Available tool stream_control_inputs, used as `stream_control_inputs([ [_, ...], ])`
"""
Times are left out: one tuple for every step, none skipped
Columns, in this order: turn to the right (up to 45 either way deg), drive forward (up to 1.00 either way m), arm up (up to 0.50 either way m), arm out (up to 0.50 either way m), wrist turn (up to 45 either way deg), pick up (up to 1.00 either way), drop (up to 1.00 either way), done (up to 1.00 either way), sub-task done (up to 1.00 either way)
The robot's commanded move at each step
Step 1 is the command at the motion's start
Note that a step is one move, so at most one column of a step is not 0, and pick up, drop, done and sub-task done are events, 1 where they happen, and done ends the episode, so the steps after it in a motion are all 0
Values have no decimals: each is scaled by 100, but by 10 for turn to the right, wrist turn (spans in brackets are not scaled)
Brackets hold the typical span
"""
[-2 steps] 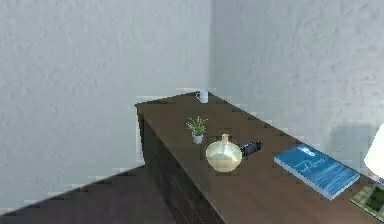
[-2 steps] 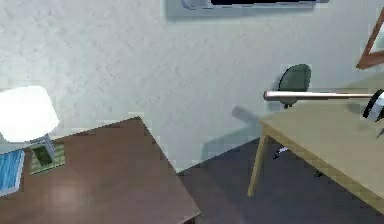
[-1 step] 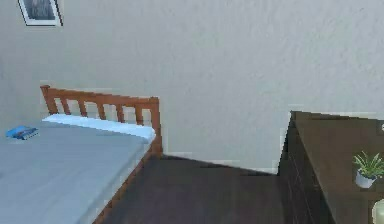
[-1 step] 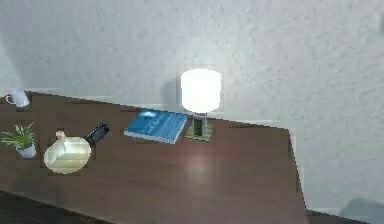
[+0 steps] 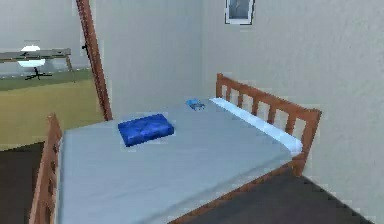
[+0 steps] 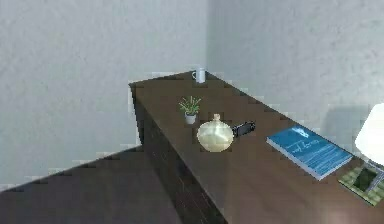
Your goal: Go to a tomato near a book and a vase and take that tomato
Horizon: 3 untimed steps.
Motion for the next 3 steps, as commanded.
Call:
stream_control_inputs([
  [-450,0,0,0,0,0,0,0,0],
  [-420,0,0,0,0,0,0,0,0],
  [0,100,0,0,0,0,0,0,0],
])
